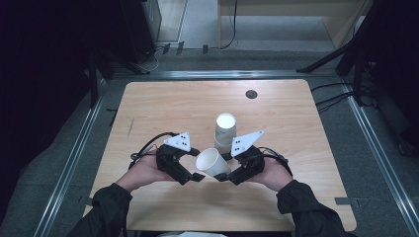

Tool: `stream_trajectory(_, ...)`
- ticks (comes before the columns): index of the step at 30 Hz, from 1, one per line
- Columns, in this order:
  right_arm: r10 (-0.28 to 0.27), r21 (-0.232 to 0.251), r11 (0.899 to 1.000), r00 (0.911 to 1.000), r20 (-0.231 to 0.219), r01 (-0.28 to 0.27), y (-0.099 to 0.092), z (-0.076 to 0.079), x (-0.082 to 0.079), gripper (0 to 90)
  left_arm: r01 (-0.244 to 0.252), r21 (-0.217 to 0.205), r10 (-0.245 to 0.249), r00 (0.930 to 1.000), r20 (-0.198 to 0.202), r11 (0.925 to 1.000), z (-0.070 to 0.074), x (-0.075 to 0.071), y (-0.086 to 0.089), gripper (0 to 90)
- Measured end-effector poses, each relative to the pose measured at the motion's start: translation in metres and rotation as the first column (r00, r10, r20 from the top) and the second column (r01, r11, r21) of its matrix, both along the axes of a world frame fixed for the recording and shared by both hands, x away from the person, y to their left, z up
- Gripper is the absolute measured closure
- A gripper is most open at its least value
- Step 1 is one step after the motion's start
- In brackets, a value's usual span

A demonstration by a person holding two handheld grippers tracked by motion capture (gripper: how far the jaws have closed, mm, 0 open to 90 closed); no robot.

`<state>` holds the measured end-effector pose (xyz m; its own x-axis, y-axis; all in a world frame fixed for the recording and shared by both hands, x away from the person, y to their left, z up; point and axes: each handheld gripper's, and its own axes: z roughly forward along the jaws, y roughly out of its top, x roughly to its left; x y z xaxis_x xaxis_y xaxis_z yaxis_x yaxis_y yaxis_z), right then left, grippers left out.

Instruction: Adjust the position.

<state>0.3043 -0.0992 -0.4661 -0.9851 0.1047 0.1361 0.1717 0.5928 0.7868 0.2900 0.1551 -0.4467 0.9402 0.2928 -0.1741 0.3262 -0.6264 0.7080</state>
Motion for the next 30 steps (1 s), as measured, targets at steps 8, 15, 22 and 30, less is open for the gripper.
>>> stream_trajectory(8, 0.012, 0.011, 1.000, 0.9999, -0.010, -0.012, 0.003, 0.001, 0.001, 33.9, -0.040, -0.044, 0.040, 0.9992, -0.005, 0.9982, -0.002, -0.001, 0.001, 12.9)
stream_trajectory(15, 0.030, 0.029, 0.999, 0.9993, -0.024, -0.029, 0.006, 0.002, 0.001, 33.9, -0.056, -0.109, 0.056, 0.9984, 0.006, 0.9925, -0.001, -0.003, -0.002, 13.5)
stream_trajectory(22, 0.038, 0.032, 0.999, 0.9988, -0.029, -0.037, 0.009, 0.001, 0.000, 33.9, -0.052, -0.146, 0.053, 0.9986, 0.000, 0.9879, -0.001, -0.004, -0.007, 14.1)
stream_trajectory(30, 0.053, 0.026, 0.998, 0.9978, -0.040, -0.051, 0.013, 0.000, -0.001, 34.1, -0.038, -0.151, 0.039, 0.9992, 0.004, 0.9879, -0.001, -0.005, -0.008, 22.1)
